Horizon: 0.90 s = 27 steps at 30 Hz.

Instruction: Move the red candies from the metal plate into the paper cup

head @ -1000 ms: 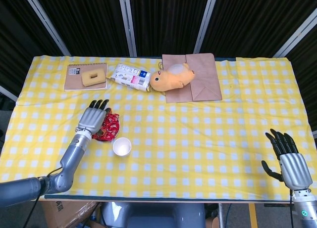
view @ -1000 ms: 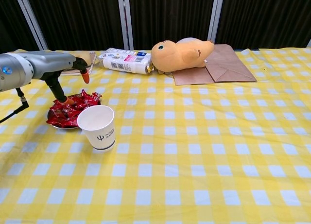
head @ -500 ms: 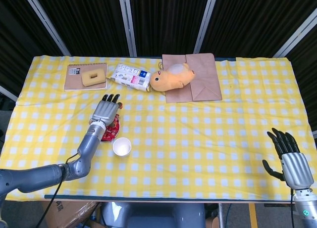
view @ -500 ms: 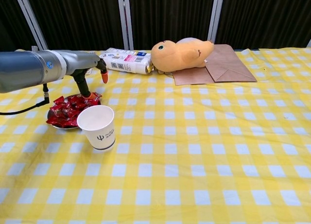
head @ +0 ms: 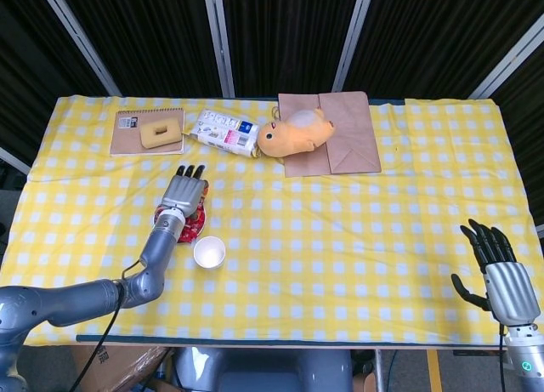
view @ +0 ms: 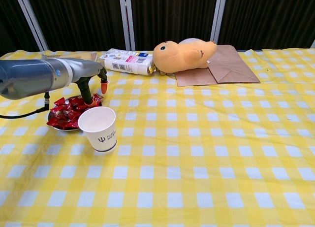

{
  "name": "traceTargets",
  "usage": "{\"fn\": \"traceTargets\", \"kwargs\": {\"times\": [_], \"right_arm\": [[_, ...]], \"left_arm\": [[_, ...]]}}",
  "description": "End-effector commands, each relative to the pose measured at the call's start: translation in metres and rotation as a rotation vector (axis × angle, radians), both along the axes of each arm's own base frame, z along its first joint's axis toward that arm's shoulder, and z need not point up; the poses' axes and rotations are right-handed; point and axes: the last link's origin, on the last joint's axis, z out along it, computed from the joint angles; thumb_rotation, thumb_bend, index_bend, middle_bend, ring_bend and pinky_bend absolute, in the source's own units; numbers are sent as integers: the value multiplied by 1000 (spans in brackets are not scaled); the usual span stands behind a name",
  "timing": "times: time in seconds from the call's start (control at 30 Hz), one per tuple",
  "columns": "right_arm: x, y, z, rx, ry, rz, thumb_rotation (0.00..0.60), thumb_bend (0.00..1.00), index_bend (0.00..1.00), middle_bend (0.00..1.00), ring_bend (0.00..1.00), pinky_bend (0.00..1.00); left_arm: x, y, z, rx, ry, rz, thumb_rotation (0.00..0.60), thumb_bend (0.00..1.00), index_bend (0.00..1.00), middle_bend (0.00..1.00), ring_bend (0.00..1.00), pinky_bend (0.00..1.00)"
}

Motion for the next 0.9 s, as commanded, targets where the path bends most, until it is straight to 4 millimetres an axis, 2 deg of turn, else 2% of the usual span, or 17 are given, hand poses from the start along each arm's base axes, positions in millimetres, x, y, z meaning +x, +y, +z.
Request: {"fn": "traceTargets", "kwargs": {"times": [0.03,0.4,0.53,0.67,0.9], "right_arm": [[0,0,0,-1,-1,0,600,423,0,0,0,0],[0,-1,0,-8,-4,2,600,424,0,0,0,0],[0,-1,2,-17,-7,3,600,424,0,0,0,0],[0,-1,3,-23,-12,4,600,424,0,0,0,0],[0,-1,2,-24,-10,8,600,424,0,0,0,0]], "left_arm": [[0,1,-2,-2,3,1,600,333,356,0,0,0],[-3,1,-6,-10,5,14,600,372,366,0,0,0],[-4,-1,-11,-19,6,11,600,417,432,0,0,0],[-6,-2,-8,-15,7,11,600,437,490,4,0,0],[-7,-2,3,7,-12,2,600,438,492,5,0,0]]}}
